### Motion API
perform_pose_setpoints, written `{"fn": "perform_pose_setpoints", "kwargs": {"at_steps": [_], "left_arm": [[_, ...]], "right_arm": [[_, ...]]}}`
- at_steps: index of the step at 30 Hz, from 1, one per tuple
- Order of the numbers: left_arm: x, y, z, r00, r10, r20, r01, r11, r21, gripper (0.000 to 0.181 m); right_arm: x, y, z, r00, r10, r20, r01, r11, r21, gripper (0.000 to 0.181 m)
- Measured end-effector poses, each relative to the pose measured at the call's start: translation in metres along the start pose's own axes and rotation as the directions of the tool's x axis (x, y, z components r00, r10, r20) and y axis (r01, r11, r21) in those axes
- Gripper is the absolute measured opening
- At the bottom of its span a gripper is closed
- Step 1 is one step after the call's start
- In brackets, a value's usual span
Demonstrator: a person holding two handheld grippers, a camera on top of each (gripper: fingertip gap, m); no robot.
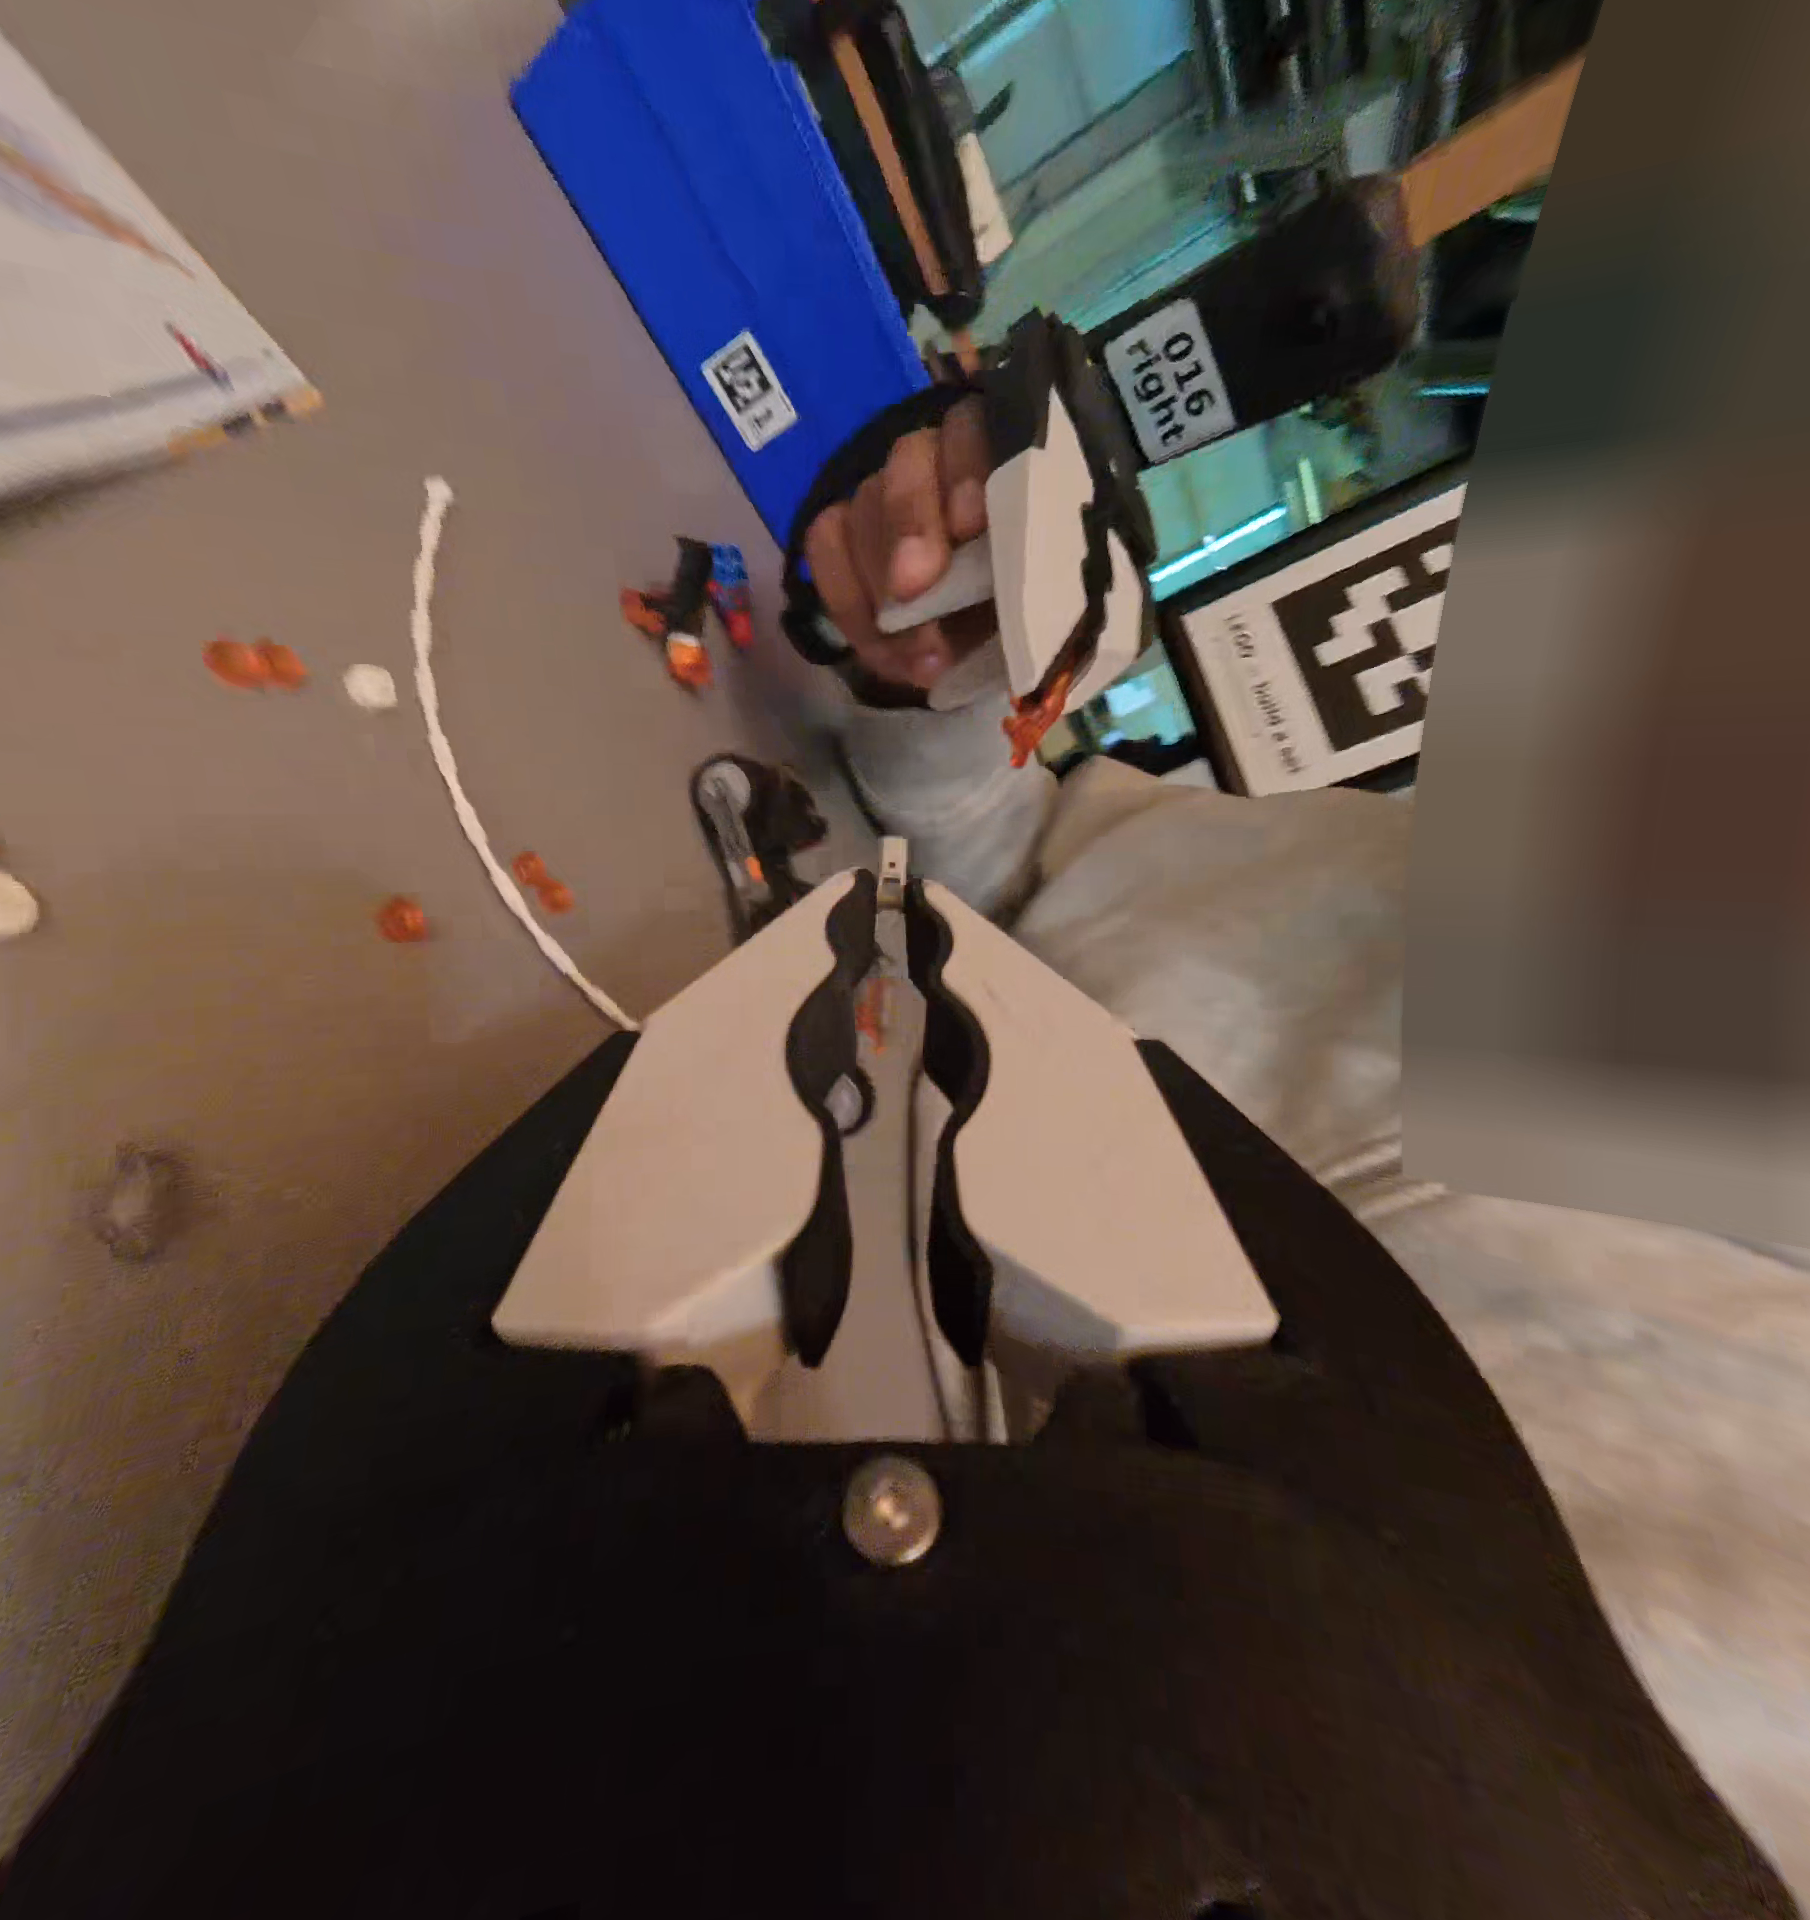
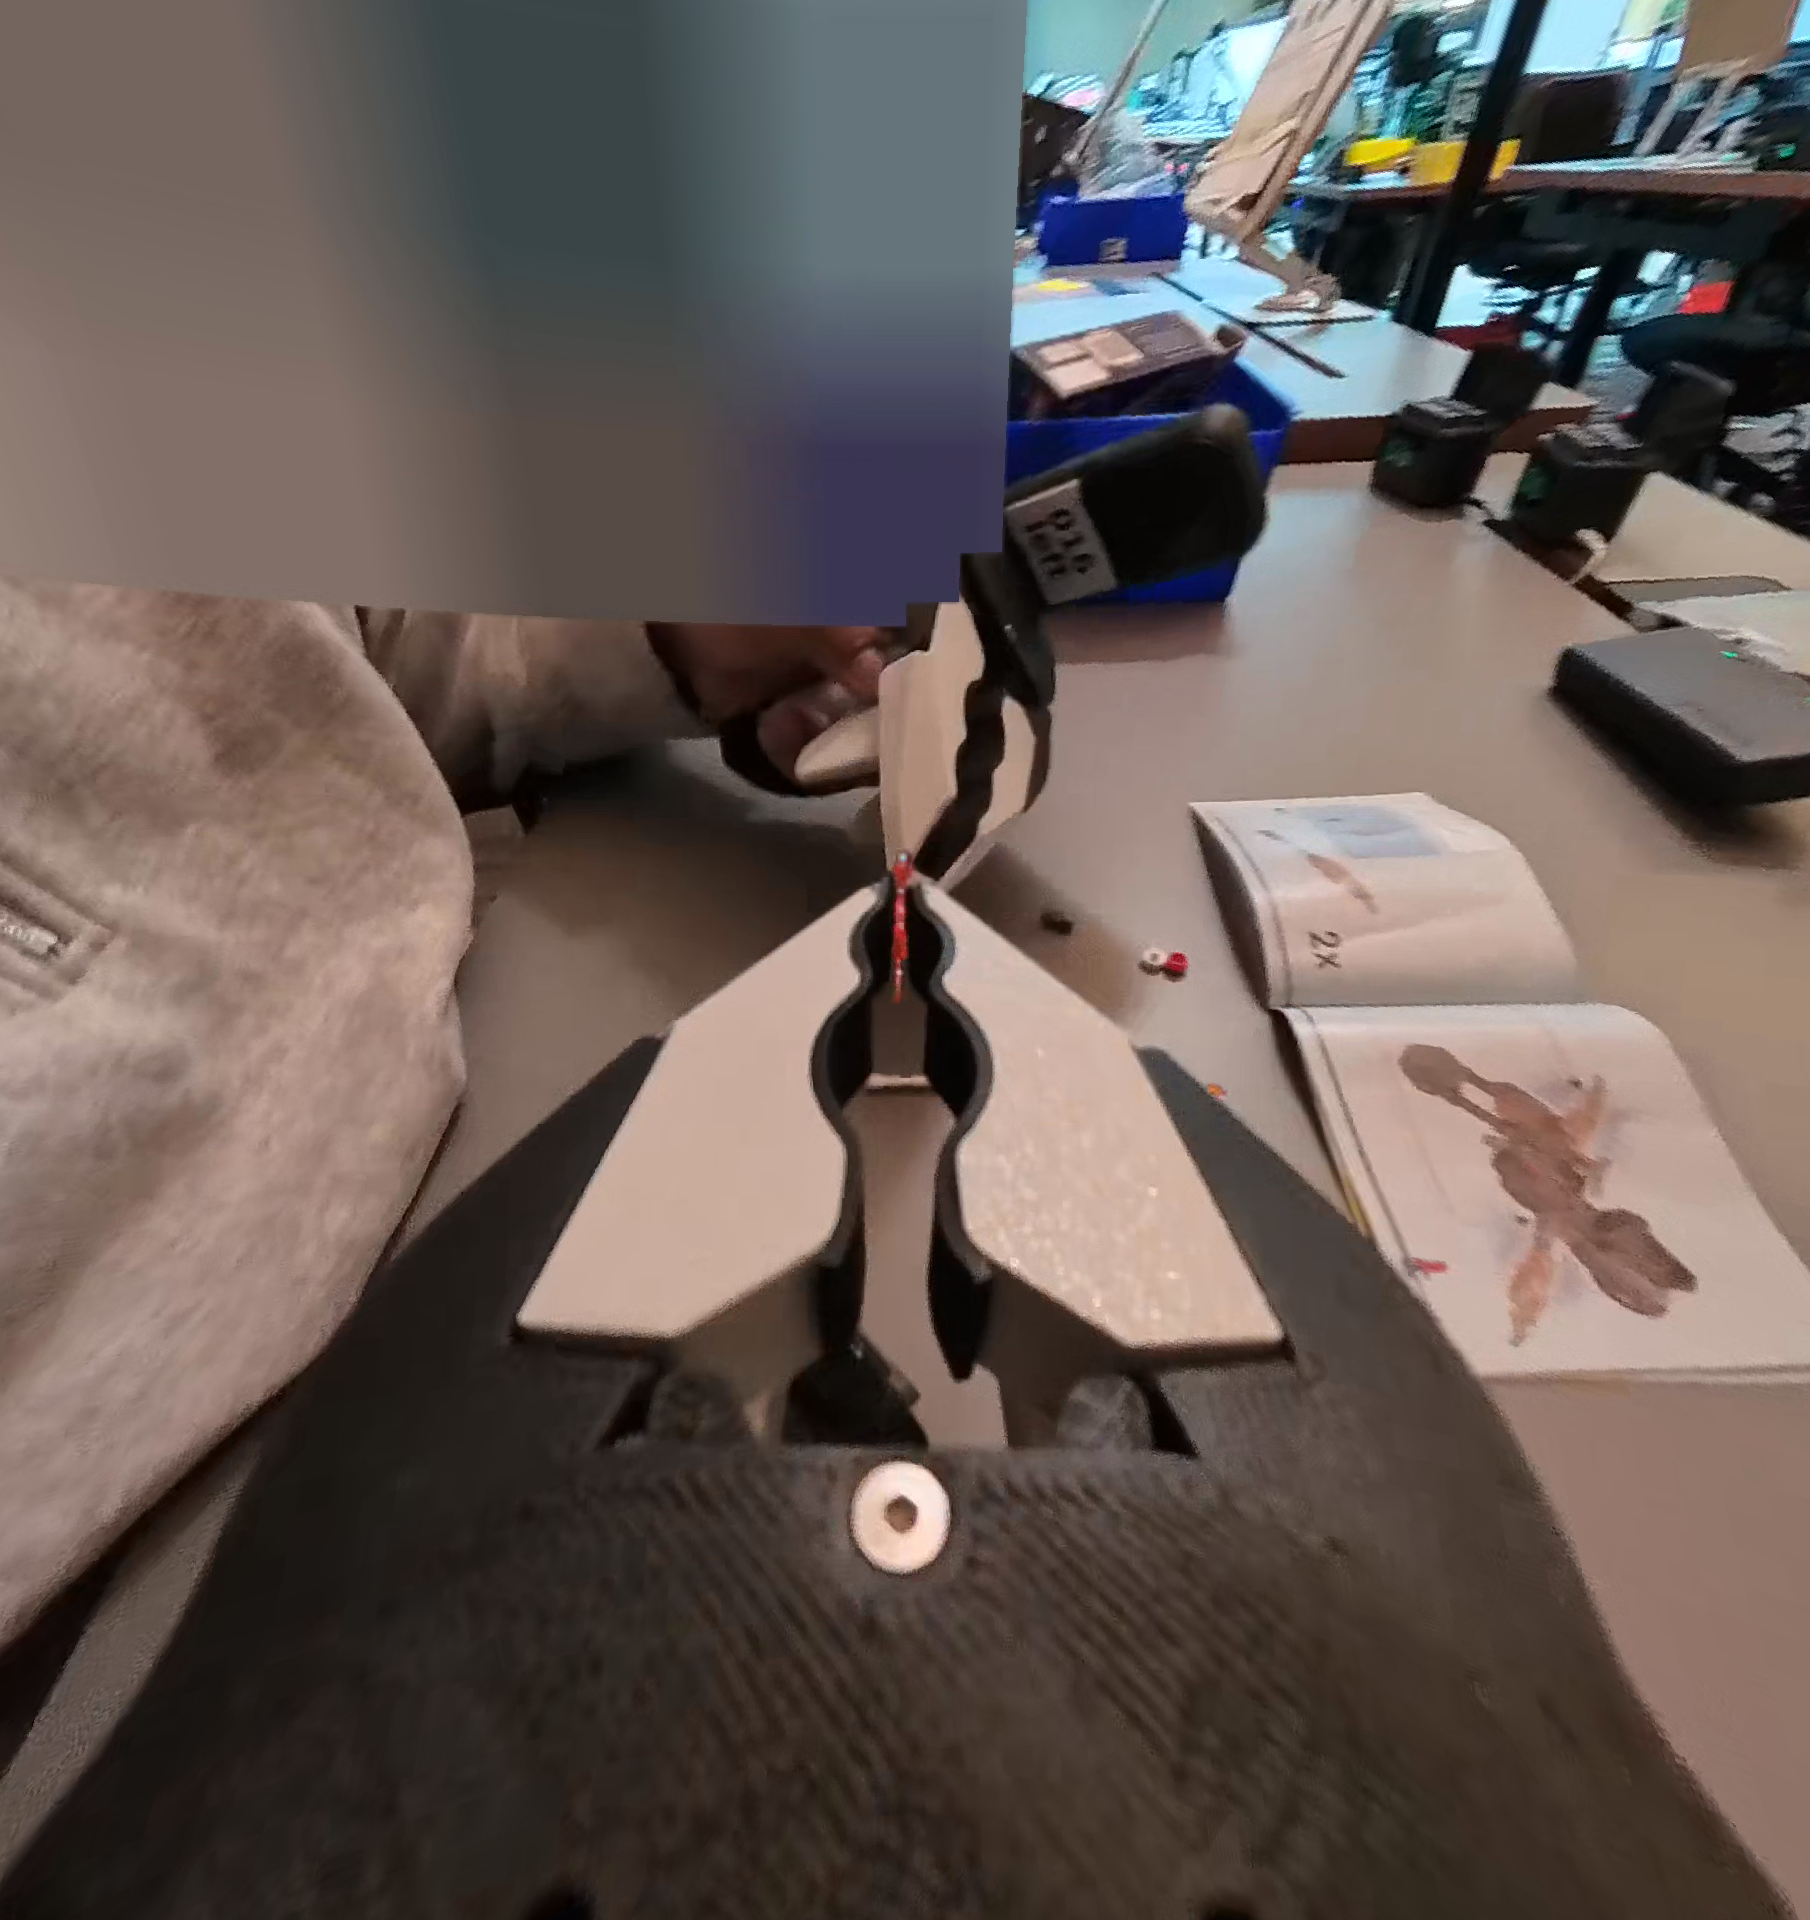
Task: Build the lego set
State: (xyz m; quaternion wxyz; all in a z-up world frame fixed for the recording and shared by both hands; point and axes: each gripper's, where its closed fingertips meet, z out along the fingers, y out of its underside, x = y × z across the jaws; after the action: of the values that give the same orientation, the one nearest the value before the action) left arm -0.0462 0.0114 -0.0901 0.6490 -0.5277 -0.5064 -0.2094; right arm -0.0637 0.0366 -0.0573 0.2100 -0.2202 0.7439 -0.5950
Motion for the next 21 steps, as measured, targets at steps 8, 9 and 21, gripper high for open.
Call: {"fn": "perform_pose_setpoints", "kwargs": {"at_steps": [8, 9, 21], "left_arm": [[0.034, 0.03, -0.001, 0.933, -0.259, -0.248, 0.215, 0.958, -0.192, 0.003], [0.039, 0.034, 0.001, 0.918, -0.287, -0.275, 0.23, 0.947, -0.222, 0.003], [0.047, 0.046, 0.004, 0.872, -0.365, -0.328, 0.274, 0.917, -0.29, 0.003]], "right_arm": [[-0.032, 0.013, 0.015, 0.984, -0.111, 0.138, 0.121, 0.991, -0.065, 0.0], [-0.037, 0.012, 0.016, 0.981, -0.12, 0.153, 0.131, 0.99, -0.057, 0.0], [-0.059, 0.0, 0.017, 0.963, -0.122, 0.242, 0.124, 0.992, 0.006, 0.0]]}}
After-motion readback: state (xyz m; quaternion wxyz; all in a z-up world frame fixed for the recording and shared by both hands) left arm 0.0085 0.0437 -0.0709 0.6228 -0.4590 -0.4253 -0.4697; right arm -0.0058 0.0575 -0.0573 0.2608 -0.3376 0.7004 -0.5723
